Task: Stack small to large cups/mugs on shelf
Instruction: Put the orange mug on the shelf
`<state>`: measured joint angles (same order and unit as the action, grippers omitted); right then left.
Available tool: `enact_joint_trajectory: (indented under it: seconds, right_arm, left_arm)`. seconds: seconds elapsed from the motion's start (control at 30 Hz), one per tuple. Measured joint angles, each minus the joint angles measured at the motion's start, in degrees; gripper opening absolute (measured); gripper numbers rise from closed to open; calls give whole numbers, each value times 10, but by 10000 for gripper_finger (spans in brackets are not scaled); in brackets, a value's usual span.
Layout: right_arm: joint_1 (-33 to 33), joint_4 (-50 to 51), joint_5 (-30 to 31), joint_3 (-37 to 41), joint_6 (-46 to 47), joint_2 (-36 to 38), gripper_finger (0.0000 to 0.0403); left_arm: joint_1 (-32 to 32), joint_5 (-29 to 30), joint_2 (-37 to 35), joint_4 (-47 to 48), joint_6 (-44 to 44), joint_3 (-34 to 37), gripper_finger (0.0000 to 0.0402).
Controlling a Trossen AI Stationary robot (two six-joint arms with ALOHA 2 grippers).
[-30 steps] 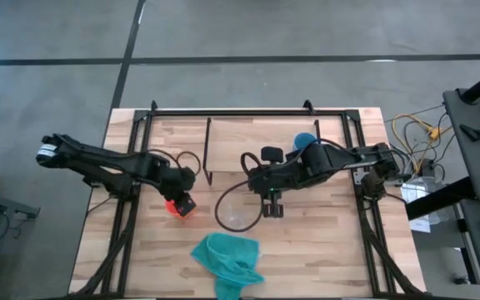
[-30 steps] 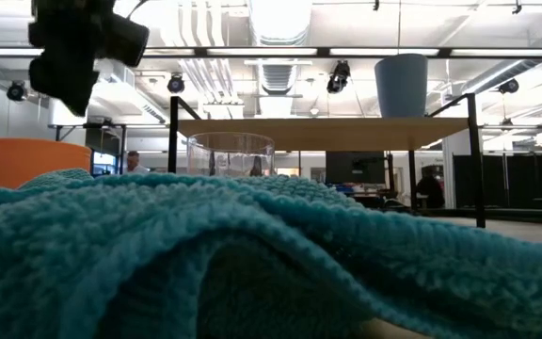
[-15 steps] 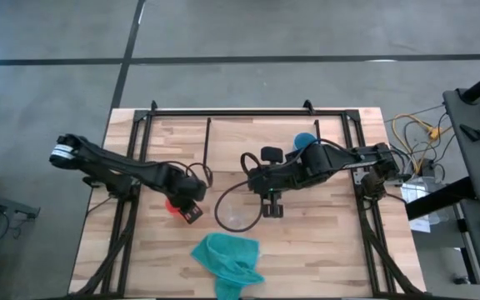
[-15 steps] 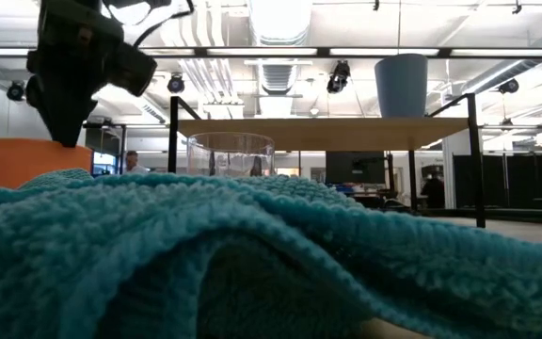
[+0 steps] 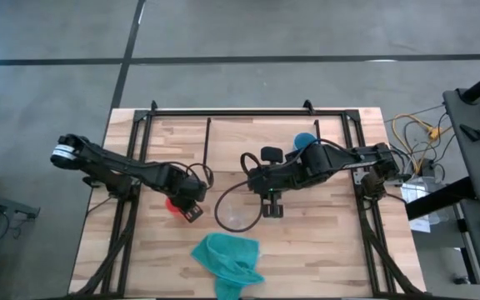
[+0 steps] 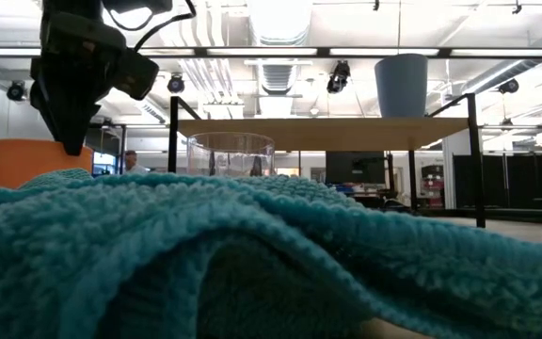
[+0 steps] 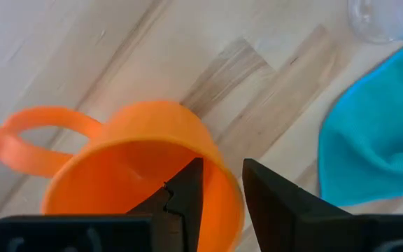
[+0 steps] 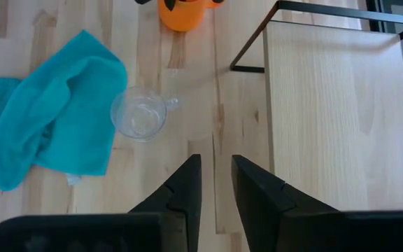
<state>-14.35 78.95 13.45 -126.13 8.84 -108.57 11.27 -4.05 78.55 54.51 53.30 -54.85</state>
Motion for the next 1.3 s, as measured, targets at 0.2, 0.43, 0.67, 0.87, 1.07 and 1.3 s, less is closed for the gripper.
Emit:
enact_joint_trajectory:
  seconds: [0.2, 0.43, 0.67, 0.87, 1.07, 1.3]
  right_arm:
    - [0, 0, -1, 0, 1, 0, 68]
    - [0, 0, -1, 0, 2, 0, 75]
    - [0, 6, -1, 0, 2, 0, 69]
    - [0, 19, -4, 0, 9, 0, 73]
    - [-4, 44, -4, 0, 31, 0, 81]
    - [-21, 50, -4, 0, 37, 0, 78]
  left_arm:
    - [0, 0, 0, 12, -1, 1, 45]
    - [0, 0, -6, 18, -20, -13, 5]
    - [0, -2, -25, 20, -40, -121, 1]
    - [0, 23, -21, 46, -82, -254, 1]
    - [-13, 85, 3, 60, -170, -381, 0]
    - [-69, 89, 80, 97, -288, -493, 0]
